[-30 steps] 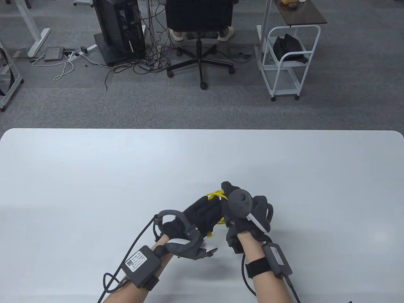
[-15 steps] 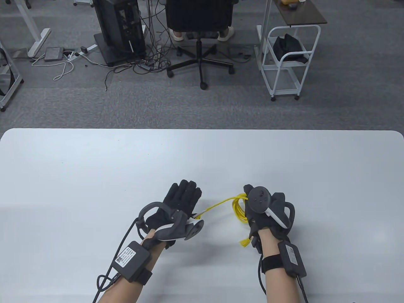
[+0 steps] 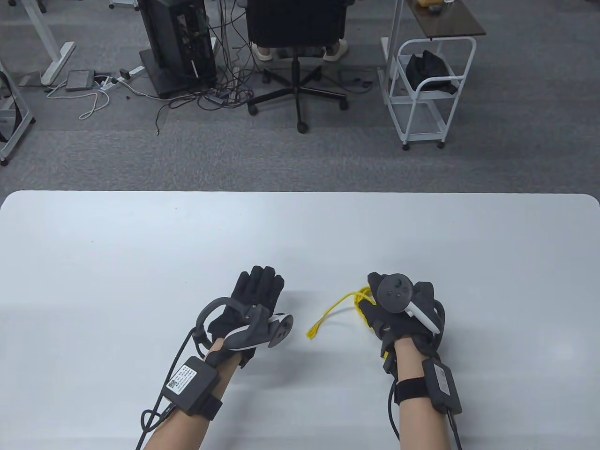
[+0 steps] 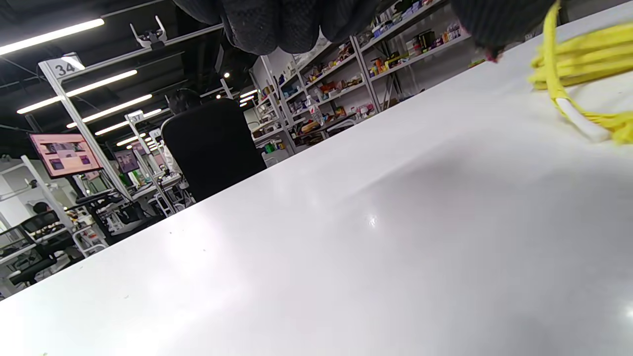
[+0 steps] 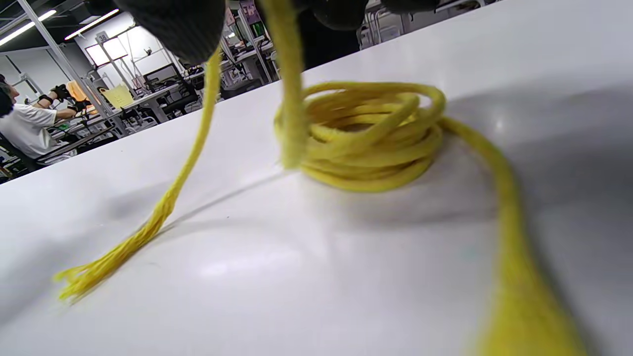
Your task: Coil the rope
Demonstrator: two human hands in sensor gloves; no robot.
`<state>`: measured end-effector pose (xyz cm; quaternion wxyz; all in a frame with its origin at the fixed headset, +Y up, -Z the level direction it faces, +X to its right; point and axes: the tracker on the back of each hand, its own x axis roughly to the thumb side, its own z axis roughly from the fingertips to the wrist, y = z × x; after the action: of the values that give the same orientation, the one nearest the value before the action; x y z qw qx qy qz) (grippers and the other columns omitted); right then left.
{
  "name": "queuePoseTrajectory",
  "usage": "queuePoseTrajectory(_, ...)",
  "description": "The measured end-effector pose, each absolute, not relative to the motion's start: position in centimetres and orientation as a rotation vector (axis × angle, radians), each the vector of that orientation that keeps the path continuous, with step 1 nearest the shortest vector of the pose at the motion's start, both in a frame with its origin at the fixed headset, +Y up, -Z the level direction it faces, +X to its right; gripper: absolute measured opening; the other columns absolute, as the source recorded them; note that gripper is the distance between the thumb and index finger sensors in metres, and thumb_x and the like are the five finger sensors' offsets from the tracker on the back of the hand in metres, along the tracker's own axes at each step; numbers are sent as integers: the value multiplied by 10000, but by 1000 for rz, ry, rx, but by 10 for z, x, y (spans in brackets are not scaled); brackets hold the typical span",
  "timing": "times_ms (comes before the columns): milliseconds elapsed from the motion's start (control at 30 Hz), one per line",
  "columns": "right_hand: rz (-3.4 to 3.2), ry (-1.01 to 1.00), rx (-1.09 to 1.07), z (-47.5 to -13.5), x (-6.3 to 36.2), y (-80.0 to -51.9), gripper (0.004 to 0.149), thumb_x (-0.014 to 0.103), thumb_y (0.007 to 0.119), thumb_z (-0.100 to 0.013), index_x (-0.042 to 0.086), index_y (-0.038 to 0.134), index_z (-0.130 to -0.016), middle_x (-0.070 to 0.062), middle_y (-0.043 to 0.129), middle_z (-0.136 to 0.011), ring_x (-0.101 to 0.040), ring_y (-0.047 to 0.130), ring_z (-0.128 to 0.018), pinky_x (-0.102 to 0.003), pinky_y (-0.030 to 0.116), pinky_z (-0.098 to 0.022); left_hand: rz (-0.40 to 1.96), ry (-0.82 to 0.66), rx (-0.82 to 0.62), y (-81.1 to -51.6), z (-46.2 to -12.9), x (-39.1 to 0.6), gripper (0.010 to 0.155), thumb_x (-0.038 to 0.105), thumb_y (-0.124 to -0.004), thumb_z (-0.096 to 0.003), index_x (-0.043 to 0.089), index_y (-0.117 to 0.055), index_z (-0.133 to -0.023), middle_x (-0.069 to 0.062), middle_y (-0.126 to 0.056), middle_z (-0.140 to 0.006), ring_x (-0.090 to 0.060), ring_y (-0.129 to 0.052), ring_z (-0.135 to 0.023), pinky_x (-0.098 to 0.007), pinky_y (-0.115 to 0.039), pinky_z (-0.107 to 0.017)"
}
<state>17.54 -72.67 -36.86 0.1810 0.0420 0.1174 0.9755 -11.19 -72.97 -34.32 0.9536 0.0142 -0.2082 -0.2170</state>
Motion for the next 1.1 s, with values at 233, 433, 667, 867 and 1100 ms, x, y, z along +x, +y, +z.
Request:
queuePoseTrajectory(233, 2738, 252, 141, -366, 183, -725, 824, 595, 681, -573, 149, 301, -1152, -251, 266, -1213, -625, 249, -1055, -861, 233, -635, -446, -399, 11, -728, -344, -116, 790, 657, -514, -540, 219, -423, -1191, -122, -415, -1285, -364, -515, -1163, -483, -439, -809)
queuePoseTrajectory(433, 2776, -72, 189, -360, 180, -720, 830, 636, 626, -563, 181, 259, -1152, -242, 155, -1214, -615, 190, -1058, -861, 208, -638, -404, -366, 3, -721, -346, -125, 790, 658, -511, -541, 220, -422, -1193, -126, -416, -1285, -367, -519, -1164, -489, -440, -809)
queuePoseTrajectory(667, 3035, -209, 238, -354, 172, -722, 846, 682, 585, -552, 249, 157, -1140, -199, -16, -1190, -605, 59, -1050, -878, 153, -614, -407, -354, -13, -720, -347, -126, 789, 657, -513, -542, 220, -420, -1193, -127, -419, -1285, -368, -518, -1164, -493, -438, -808)
queuePoseTrajectory(867, 3094, -162, 220, -355, 173, -730, 851, 698, 564, -548, 265, 123, -1133, -184, -60, -1178, -606, 24, -1042, -886, 149, -607, -388, -362, -11, -717, -346, -121, 789, 658, -511, -543, 225, -413, -1195, -124, -410, -1288, -365, -507, -1169, -493, -432, -811)
queuePoseTrajectory(1100, 3172, -120, 225, -355, 172, -735, 851, 700, 557, -548, 265, 116, -1132, -182, -70, -1174, -607, 32, -1042, -887, 152, -608, -407, -359, -16, -719, -346, -120, 789, 659, -512, -543, 228, -410, -1195, -119, -403, -1290, -367, -499, -1171, -493, -427, -812)
